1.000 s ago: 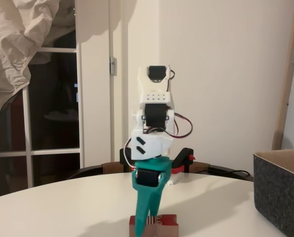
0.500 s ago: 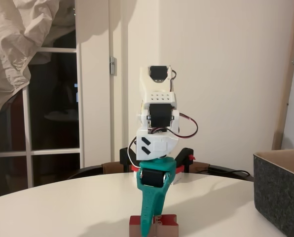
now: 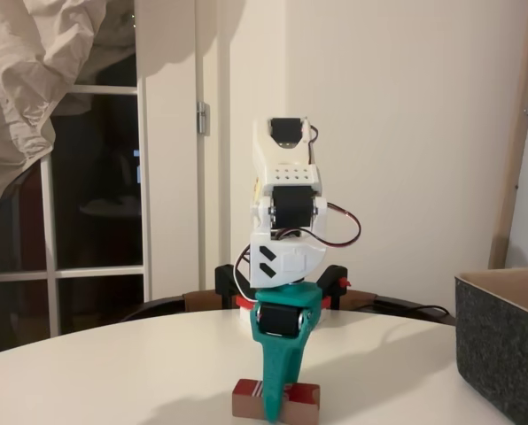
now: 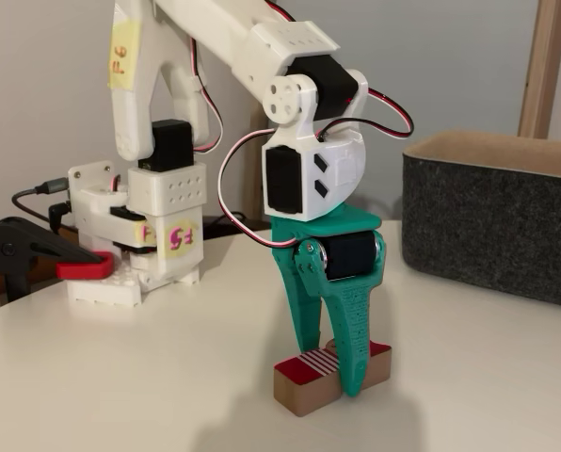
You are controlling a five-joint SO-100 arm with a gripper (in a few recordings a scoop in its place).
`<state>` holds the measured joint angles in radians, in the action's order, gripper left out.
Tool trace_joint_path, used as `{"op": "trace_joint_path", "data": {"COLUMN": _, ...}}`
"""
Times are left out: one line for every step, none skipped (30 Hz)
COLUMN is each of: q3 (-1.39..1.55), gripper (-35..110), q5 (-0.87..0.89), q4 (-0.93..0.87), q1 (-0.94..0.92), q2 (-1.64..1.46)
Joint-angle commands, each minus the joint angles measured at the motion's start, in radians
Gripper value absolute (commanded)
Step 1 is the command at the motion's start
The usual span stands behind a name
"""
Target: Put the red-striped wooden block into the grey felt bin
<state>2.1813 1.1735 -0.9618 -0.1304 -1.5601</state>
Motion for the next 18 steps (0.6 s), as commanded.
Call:
{"op": "trace_joint_path", "data": {"q3": 0.017, "gripper": 18, "q5": 0.008, "q4": 0.005, "q1": -0.008, "q2": 0.031}}
{"op": "trace_joint_path", "data": {"q3": 0.017, "gripper": 18, "q5": 0.009, "q4": 0.005, "q1": -0.009, "q2": 0.032}}
{"op": "trace_joint_path", "data": {"q3": 0.017, "gripper": 17, "q5": 0.009, "q4": 0.005, "q1": -0.009, "q2": 0.032}}
{"op": "trace_joint_path", "data": {"q3": 0.017, "gripper": 16, "q5": 0.009, "q4": 0.005, "q1": -0.012, "q2": 0.034}}
{"op": "trace_joint_path", "data": {"q3": 0.017, "gripper": 16, "q5": 0.008, "q4": 0.005, "q1": -0.014, "q2": 0.035}}
{"op": "trace_joint_path", "data": {"q3": 0.017, "gripper": 15, "q5": 0.008, "q4": 0.005, "q1": -0.015, "q2": 0.037}}
{"op": "trace_joint_path", "data": {"q3": 0.017, "gripper": 14, "q5": 0.008, "q4": 0.005, "q1": -0.018, "q2": 0.040}}
{"op": "trace_joint_path", "data": {"q3": 0.017, "gripper": 14, "q5": 0.008, "q4": 0.005, "q1": -0.020, "q2": 0.041}}
{"op": "trace_joint_path", "data": {"q3": 0.017, "gripper": 14, "q5": 0.008, "q4": 0.005, "q1": -0.023, "q2": 0.044}}
{"op": "trace_joint_path", "data": {"q3": 0.018, "gripper": 13, "q5": 0.009, "q4": 0.005, "q1": -0.025, "q2": 0.048}}
{"op": "trace_joint_path", "data": {"q3": 0.018, "gripper": 12, "q5": 0.009, "q4": 0.005, "q1": -0.026, "q2": 0.051}}
{"op": "trace_joint_path", "data": {"q3": 0.018, "gripper": 12, "q5": 0.012, "q4": 0.005, "q1": -0.028, "q2": 0.052}}
{"op": "trace_joint_path", "data": {"q3": 0.018, "gripper": 11, "q5": 0.014, "q4": 0.005, "q1": -0.029, "q2": 0.054}}
{"op": "trace_joint_path", "data": {"q3": 0.018, "gripper": 10, "q5": 0.015, "q4": 0.003, "q1": -0.031, "q2": 0.055}}
{"op": "trace_joint_path", "data": {"q3": 0.018, "gripper": 9, "q5": 0.017, "q4": 0.003, "q1": -0.032, "q2": 0.057}}
{"op": "trace_joint_path", "data": {"q3": 0.018, "gripper": 9, "q5": 0.018, "q4": 0.003, "q1": -0.032, "q2": 0.057}}
{"op": "trace_joint_path", "data": {"q3": 0.020, "gripper": 8, "q5": 0.020, "q4": 0.003, "q1": -0.034, "q2": 0.058}}
{"op": "trace_joint_path", "data": {"q3": 0.020, "gripper": 7, "q5": 0.023, "q4": 0.003, "q1": -0.035, "q2": 0.058}}
